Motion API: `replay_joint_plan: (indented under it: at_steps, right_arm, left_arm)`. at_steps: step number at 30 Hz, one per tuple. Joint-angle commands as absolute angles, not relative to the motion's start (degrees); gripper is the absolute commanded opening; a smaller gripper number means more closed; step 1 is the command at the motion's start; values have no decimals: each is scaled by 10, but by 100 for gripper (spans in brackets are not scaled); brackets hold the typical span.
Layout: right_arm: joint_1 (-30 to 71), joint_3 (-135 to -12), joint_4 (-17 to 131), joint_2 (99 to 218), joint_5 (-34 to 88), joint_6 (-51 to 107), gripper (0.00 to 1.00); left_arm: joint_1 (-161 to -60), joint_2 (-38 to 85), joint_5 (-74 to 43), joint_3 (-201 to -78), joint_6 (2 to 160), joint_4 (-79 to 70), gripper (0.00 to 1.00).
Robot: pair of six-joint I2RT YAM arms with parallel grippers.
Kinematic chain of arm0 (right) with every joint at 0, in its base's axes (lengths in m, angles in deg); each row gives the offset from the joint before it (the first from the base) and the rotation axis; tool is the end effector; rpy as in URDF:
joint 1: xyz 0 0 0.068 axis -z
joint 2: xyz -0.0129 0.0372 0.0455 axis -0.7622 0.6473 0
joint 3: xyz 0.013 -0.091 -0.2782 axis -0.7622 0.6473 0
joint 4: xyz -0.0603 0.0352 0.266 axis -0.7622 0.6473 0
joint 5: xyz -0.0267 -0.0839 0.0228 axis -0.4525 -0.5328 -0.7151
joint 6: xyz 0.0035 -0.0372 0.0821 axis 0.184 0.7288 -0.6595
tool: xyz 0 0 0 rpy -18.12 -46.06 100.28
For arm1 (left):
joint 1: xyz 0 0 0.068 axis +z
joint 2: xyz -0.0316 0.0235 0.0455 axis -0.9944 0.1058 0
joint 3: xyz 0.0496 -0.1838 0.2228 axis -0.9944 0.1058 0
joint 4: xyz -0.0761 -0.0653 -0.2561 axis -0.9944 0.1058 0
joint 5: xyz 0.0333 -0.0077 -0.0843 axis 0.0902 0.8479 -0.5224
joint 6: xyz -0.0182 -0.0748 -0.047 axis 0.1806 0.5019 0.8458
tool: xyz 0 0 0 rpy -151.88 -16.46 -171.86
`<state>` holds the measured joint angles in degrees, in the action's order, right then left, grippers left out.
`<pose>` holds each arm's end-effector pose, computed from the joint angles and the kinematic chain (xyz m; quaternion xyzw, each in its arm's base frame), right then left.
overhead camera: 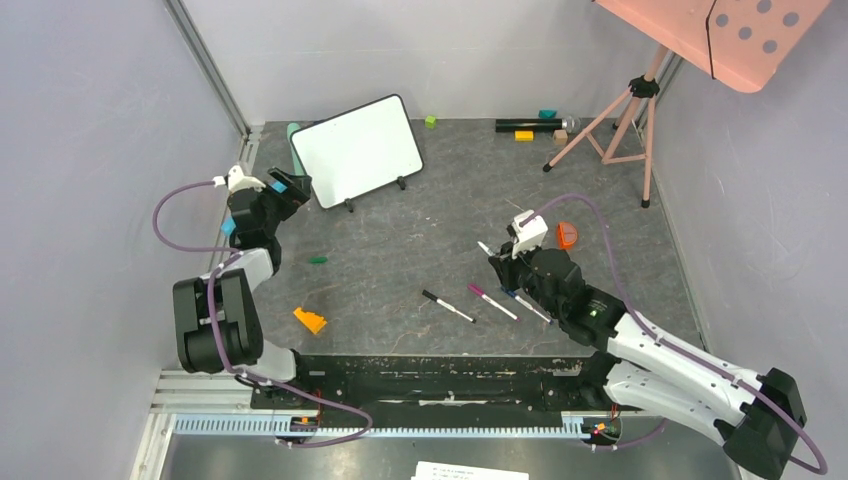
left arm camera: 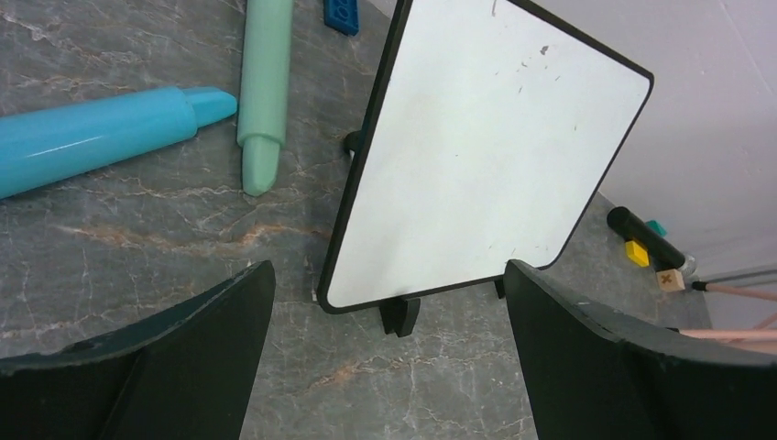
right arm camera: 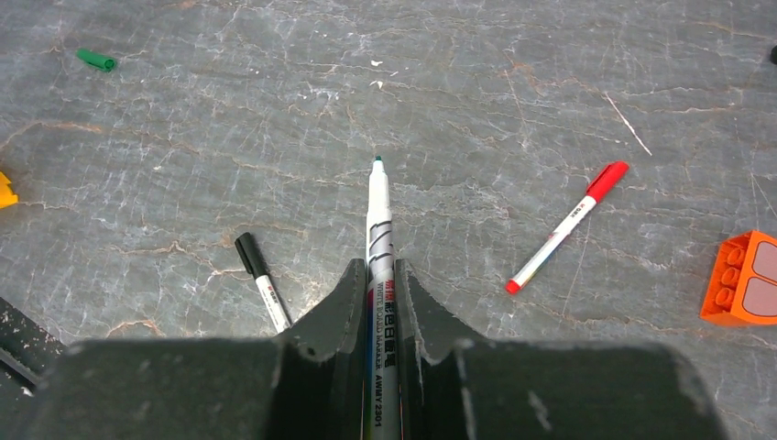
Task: Write a sentence on the whiteboard
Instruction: Place the pen cap at the center of the board, then move the whiteboard to the center of the board.
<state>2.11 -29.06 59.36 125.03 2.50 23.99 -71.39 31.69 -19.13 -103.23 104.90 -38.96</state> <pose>0.1762 0.1578 0.2567 -0.1758 0.7939 0.1723 0.5560 0.3510 0.0611 0.2169 -0.2511 0.7282 -0.2031 0.6045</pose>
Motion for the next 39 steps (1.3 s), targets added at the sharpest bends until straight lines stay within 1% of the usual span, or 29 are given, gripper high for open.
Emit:
replay_joint_plan:
  at_steps: [1, 3, 6, 13, 16, 19, 22, 24, 25, 28, 29, 30, 34, 36, 39]
  right_arm:
    - [23, -329, 568, 1260, 61, 260, 0]
    - [23, -337, 569, 1266, 70, 268, 0]
    - [23, -345, 571, 1274, 66, 280, 0]
    - [25, -360, 571, 1296, 63, 290, 0]
    - [25, -366, 570, 1309, 65, 289, 0]
    - [25, -370, 570, 1317, 65, 289, 0]
    - [25, -371, 570, 1325, 63, 289, 0]
    - [26, -373, 570, 1328, 64, 286, 0]
    - [26, -374, 569, 1330, 66, 285, 0]
    - [26, -378, 568, 1335, 73, 282, 0]
    - [27, -380, 568, 1337, 75, 282, 0]
    - [26, -382, 570, 1338, 76, 283, 0]
    - [26, -382, 573, 1339, 79, 282, 0]
    - [26, -381, 574, 1337, 81, 280, 0]
    - [26, -377, 574, 1328, 80, 277, 0]
  left_arm:
    - [-702, 370, -264, -1106, 1009, -365, 100]
    - [-697, 405, -331, -1143, 997, -364, 100]
    - [-678, 467, -416, -1163, 1033, -455, 100]
    - [-666, 565, -437, -1213, 1053, -523, 100]
    - [-665, 600, -482, -1246, 1048, -544, 100]
    - [-666, 620, -489, -1246, 1039, -588, 100]
    - [-666, 642, -509, -1259, 1033, -598, 99]
    - [-666, 670, -537, -1282, 1050, -605, 93]
    - [-665, 682, -555, -1296, 1064, -605, 88]
    - [-664, 726, -596, -1333, 1114, -634, 65]
    - [-664, 735, -610, -1341, 1127, -641, 61]
    - [-663, 742, -616, -1347, 1132, -642, 55]
    - [-664, 746, -628, -1350, 1133, -638, 42]
    - [-663, 750, -634, -1358, 1125, -611, 35]
    - [-664, 765, -652, -1370, 1132, -601, 27]
